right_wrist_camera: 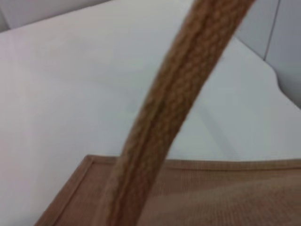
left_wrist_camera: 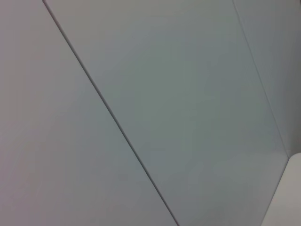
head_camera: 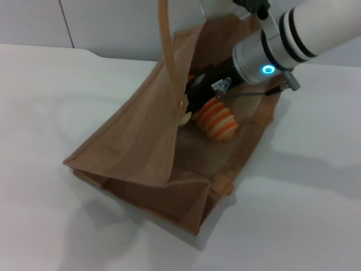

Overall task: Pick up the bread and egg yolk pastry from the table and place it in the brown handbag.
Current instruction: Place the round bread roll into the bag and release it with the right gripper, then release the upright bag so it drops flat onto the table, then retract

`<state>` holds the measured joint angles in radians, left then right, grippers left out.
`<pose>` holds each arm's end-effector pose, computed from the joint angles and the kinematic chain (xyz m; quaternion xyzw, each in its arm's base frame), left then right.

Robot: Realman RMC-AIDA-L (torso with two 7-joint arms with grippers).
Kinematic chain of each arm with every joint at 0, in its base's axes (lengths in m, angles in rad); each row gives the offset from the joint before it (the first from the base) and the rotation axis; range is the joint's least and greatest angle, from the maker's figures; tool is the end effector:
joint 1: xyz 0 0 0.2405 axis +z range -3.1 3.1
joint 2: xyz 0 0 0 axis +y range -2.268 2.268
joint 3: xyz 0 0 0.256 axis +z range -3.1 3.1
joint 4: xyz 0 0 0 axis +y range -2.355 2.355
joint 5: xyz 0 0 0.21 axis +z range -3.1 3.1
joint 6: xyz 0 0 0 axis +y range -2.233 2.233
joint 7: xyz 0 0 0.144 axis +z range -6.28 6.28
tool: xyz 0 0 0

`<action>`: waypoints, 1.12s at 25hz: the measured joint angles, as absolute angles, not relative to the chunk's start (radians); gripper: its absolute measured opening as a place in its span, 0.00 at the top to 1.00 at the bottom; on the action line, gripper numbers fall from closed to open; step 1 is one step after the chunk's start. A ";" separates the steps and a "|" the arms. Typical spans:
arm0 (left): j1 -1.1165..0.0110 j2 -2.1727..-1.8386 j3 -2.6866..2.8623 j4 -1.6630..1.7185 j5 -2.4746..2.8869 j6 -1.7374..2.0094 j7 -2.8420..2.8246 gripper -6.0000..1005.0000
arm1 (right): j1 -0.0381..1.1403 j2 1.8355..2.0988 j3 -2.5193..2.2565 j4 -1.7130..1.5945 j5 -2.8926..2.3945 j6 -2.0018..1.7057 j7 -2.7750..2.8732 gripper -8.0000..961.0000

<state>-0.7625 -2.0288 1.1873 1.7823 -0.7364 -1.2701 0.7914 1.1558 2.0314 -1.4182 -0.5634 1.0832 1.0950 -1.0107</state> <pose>-0.0052 0.3970 0.1200 -0.9124 -0.0084 -0.1000 0.3969 0.0677 0.4333 -0.0782 -0.9803 0.1715 -0.0169 0.0961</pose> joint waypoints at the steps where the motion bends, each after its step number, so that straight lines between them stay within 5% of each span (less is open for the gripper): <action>1: -0.763 -2.029 1.187 1.782 -0.736 -1.270 0.791 0.88 | 1.158 2.032 -1.424 -0.560 1.085 1.087 -1.011 0.44; 15: -0.755 -2.026 1.179 1.783 -0.724 -1.270 0.791 0.88 | 1.157 2.030 -1.420 -0.554 1.089 1.070 -0.999 0.16; 28: -0.648 -2.025 1.096 1.759 -0.721 -1.251 0.798 0.88 | 1.032 2.001 -1.302 -0.648 0.722 1.078 -0.815 0.18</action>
<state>-0.6483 -2.0248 1.0964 1.7594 -0.7210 -1.2506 0.7979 1.0318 2.0010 -1.3022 -0.6482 0.7220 1.0776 -0.8147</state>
